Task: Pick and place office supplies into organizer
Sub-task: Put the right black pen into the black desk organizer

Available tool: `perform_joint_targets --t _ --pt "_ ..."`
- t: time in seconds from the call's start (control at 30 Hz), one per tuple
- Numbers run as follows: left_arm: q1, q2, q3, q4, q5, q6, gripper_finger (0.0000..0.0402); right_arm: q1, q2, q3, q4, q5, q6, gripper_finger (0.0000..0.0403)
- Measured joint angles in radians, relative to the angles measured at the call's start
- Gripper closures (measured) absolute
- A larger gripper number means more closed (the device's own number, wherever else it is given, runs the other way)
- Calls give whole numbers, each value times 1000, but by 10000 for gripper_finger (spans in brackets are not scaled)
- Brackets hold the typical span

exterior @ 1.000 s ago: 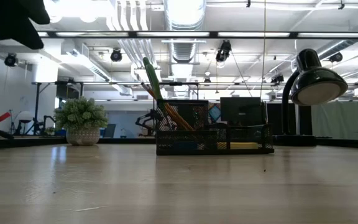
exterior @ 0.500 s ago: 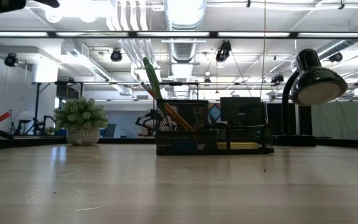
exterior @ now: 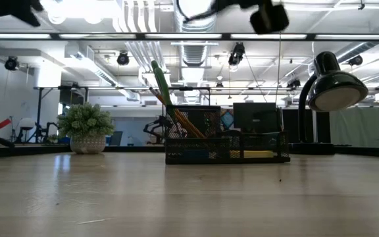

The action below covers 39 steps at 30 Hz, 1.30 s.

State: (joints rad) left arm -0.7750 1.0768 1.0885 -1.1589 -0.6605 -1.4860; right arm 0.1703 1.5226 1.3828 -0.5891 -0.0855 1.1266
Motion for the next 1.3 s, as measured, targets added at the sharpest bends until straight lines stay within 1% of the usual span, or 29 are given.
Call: perform_joint_targets --t 0.07,0.13,0.17,0.2,0.23,0.27,0.3,0.33,0.37,0.47,0.53,0.6,0.7,0.77,0.8,0.93,1.03,1.2,1.3 --pt "0 0 0 -63 30 0 263 -33 27 38 -123 19 -150 382" --pt "0 0 0 -126 54 1 263 -52 58 94 -250 68 -309 382" --pt "-1 3 0 -154 60 1 263 -57 80 122 -303 83 -342 382" --pt "-1 6 0 -178 61 1 263 -68 104 147 -327 74 -337 382" --pt "0 7 -1 -193 61 1 263 -80 128 169 -324 50 -323 383" --pt "0 8 -3 -210 61 4 263 -86 152 197 -323 50 -339 383" --pt "0 8 -6 -227 61 10 263 -86 181 232 -339 83 -400 383" --pt "0 7 -9 -240 61 18 263 -81 209 273 -369 129 -479 383" --pt "0 7 -11 -253 60 30 263 -75 240 321 -414 200 -572 383" --pt "0 7 -16 -289 58 37 263 -50 353 468 -610 456 -826 383" --pt "0 7 -16 -309 59 37 263 -47 430 555 -733 590 -947 383" --pt "0 7 -16 -321 58 37 263 -51 492 631 -820 713 -1055 383" --pt "0 7 -16 -326 58 37 263 -60 563 709 -929 931 -1197 383" --pt "0 7 -16 -326 58 37 263 -67 604 737 -989 1041 -1245 383" --pt "0 7 -16 -326 58 37 263 -70 617 741 -982 1080 -1269 383" --pt "0 7 -16 -326 58 36 262 -71 618 728 -982 1167 -1439 383" --pt "0 7 -16 -325 59 36 262 -66 600 671 -984 1237 -1548 383" --pt "0 6 -16 -325 59 31 262 -54 576 630 -985 1239 -1577 383" --pt "0 7 -16 -325 59 30 262 -31 565 599 -983 1189 -1580 383"
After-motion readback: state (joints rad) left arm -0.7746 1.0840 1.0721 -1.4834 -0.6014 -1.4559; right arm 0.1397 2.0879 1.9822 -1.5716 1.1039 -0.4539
